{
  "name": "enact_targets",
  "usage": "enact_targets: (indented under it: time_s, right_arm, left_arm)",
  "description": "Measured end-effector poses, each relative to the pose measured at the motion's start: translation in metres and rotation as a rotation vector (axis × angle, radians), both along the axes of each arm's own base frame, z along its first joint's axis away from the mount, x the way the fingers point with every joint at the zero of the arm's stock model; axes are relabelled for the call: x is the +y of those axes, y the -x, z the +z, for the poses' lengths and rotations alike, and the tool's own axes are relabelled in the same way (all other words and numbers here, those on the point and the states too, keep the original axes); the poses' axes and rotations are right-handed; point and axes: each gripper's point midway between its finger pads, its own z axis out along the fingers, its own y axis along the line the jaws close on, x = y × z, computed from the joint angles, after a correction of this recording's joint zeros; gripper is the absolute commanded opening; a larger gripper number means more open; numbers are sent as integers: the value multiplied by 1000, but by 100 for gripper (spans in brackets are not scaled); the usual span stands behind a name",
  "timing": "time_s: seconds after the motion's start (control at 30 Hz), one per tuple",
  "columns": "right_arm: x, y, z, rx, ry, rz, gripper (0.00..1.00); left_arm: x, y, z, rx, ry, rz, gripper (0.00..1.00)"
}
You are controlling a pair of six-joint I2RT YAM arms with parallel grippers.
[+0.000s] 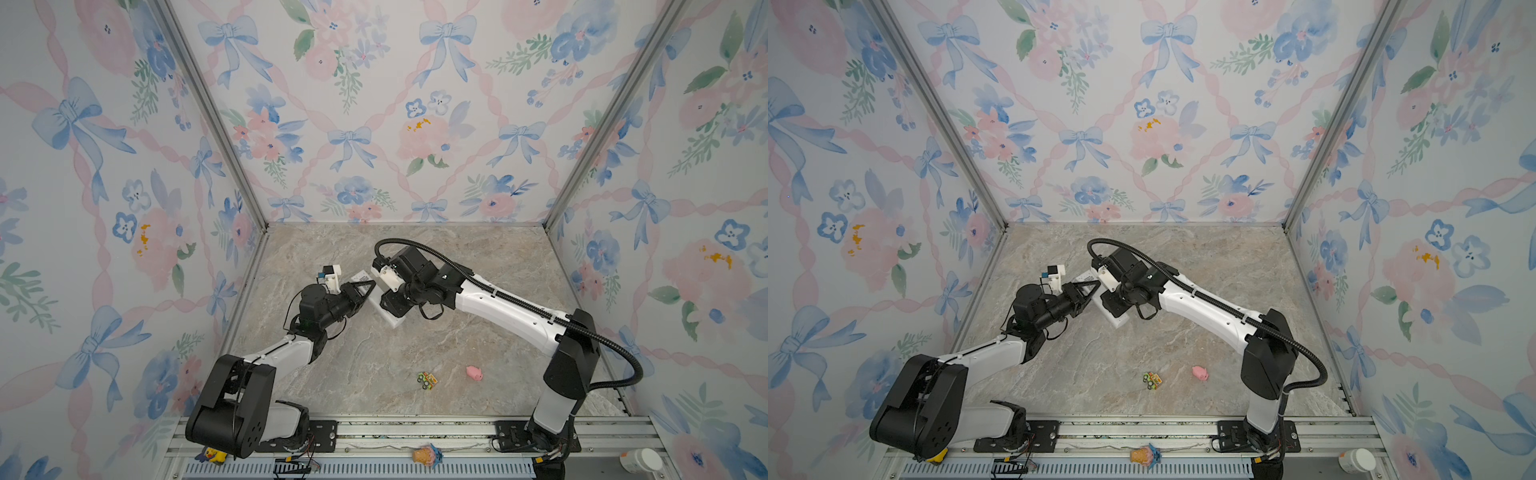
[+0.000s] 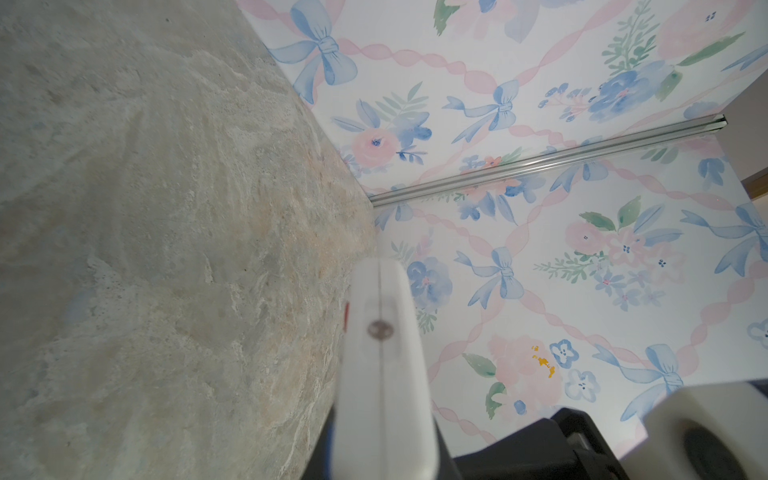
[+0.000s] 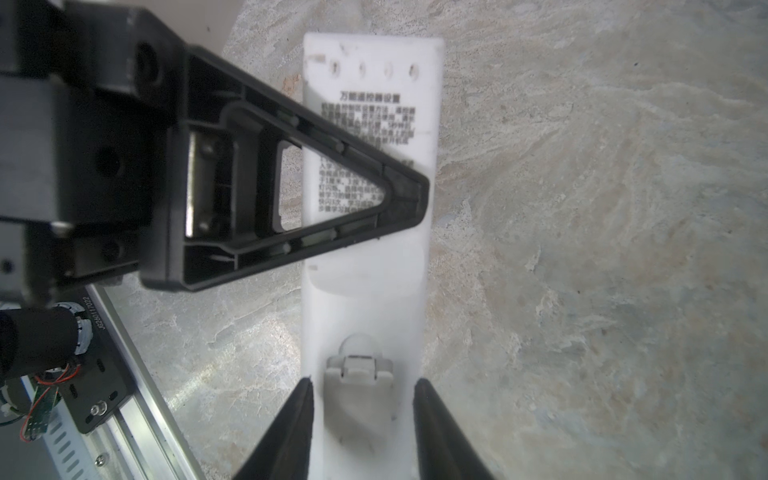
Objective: Load the batteries into the remote control
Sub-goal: 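Lower the white cover onto the compartment and open the right gripper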
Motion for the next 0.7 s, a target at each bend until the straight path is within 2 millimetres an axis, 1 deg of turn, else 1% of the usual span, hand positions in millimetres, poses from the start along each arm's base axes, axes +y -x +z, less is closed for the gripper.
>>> enact_targets:
  time_s: [0.17,0.3,0.4,0.5,0.57,0.7]
  right_arm:
    - [0,0,5,4,-18,0,49]
    - [-6,1,24,-12,-67,-15,51]
    - [-16,3,41,-31,-110,-31,52]
    - [-26,5,51,-40,-138,-51,52]
    - [-30,7,50,-36,-141,-56,52]
    - [-34,10,36,-7,-123,-66,51]
  left_arm:
    - [-4,4,0,0,4,-35,0]
    - [-8,9,1,-3,5,-72,0]
    - [-9,12,1,-5,7,-96,0]
    - [-9,14,2,-5,10,-111,0]
    - [-9,15,2,-5,12,-119,0]
    - [-11,17,3,-5,15,-137,0]
